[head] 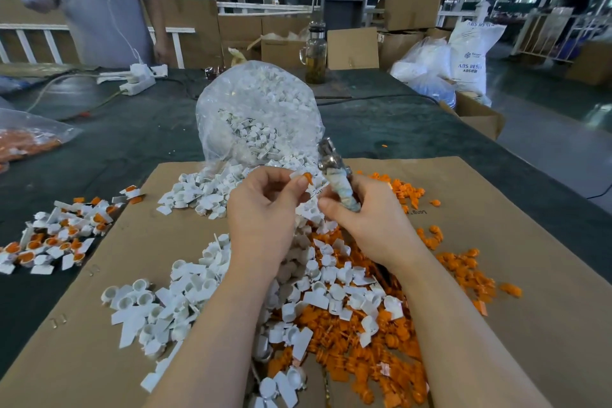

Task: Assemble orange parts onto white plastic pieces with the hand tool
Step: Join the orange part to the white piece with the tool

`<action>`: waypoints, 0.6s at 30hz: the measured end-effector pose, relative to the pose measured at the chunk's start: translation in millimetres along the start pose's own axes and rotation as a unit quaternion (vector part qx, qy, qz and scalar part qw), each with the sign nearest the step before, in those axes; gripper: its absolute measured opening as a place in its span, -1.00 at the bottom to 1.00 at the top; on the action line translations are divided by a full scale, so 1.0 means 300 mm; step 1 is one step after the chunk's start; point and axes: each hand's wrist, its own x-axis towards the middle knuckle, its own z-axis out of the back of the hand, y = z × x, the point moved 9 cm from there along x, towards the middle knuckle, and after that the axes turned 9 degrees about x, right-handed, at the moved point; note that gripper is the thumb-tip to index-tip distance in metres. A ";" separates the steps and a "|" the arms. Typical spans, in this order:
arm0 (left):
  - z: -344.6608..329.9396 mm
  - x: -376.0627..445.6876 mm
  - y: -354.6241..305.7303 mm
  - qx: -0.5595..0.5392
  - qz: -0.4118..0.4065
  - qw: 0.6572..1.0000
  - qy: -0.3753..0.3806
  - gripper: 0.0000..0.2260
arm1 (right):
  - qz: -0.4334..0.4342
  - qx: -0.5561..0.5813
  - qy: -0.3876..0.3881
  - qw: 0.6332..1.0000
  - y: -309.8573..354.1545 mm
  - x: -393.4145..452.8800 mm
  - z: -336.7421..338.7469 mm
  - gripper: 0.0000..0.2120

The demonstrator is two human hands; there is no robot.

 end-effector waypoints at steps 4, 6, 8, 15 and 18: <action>0.004 0.010 -0.002 -0.106 0.012 0.994 0.015 -0.87 | -0.016 -0.015 0.076 0.997 -0.005 -0.010 -0.037 -0.89; 0.002 0.009 -0.009 -0.121 0.006 0.992 0.021 -0.86 | -0.015 -0.018 0.096 0.995 0.000 -0.014 -0.051 -0.87; 0.002 0.009 -0.013 -0.129 0.002 0.991 0.024 -0.87 | -0.016 -0.020 0.109 0.994 -0.001 -0.015 -0.061 -0.88; -0.001 0.008 -0.012 -0.145 0.009 0.989 0.033 -0.86 | -0.003 -0.055 0.105 0.993 -0.016 -0.006 -0.068 -0.82; -0.004 0.008 -0.011 -0.146 0.010 0.989 0.036 -0.87 | 0.009 -0.067 0.094 0.993 -0.015 -0.004 -0.069 -0.82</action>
